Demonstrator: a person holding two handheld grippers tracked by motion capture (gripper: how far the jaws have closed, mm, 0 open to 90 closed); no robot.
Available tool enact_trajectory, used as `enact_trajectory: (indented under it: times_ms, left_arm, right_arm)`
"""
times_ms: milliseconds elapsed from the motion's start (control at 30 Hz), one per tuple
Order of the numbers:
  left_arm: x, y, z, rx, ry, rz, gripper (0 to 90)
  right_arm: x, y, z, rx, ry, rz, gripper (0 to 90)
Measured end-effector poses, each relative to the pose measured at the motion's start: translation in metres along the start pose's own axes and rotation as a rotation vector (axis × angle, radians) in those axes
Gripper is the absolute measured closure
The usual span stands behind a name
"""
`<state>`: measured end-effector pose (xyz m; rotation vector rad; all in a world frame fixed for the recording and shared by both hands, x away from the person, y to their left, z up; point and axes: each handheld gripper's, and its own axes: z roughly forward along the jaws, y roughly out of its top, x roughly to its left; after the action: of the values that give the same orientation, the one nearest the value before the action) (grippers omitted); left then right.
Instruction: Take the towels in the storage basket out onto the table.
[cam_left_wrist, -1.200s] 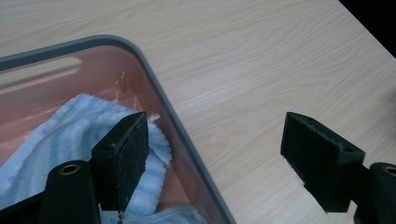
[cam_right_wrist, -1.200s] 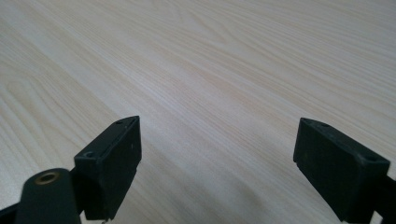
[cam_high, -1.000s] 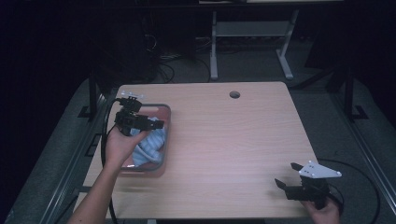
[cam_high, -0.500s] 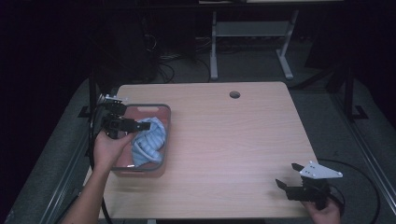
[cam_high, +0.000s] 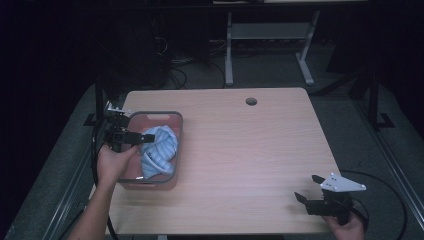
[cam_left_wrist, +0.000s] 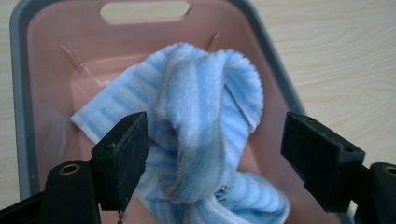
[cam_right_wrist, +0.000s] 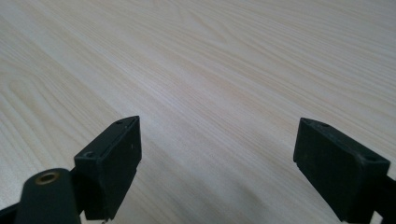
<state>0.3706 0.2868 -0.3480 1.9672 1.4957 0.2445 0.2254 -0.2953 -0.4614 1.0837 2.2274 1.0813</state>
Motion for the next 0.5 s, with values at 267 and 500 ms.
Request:
enact_trajectory:
  times_ms: [267, 500]
  left_arm:
    - [0.003, -0.007, 0.017, 0.049, 0.001, -0.009, 24.7]
    - [0.002, -0.008, 0.029, 0.075, 0.009, -0.016, 28.7]
  right_arm:
    - [0.0, 0.0, 0.0, -0.001, 0.001, -0.01, 14.6]
    - [0.001, 0.001, 0.001, -0.005, 0.001, -0.003, 14.6]
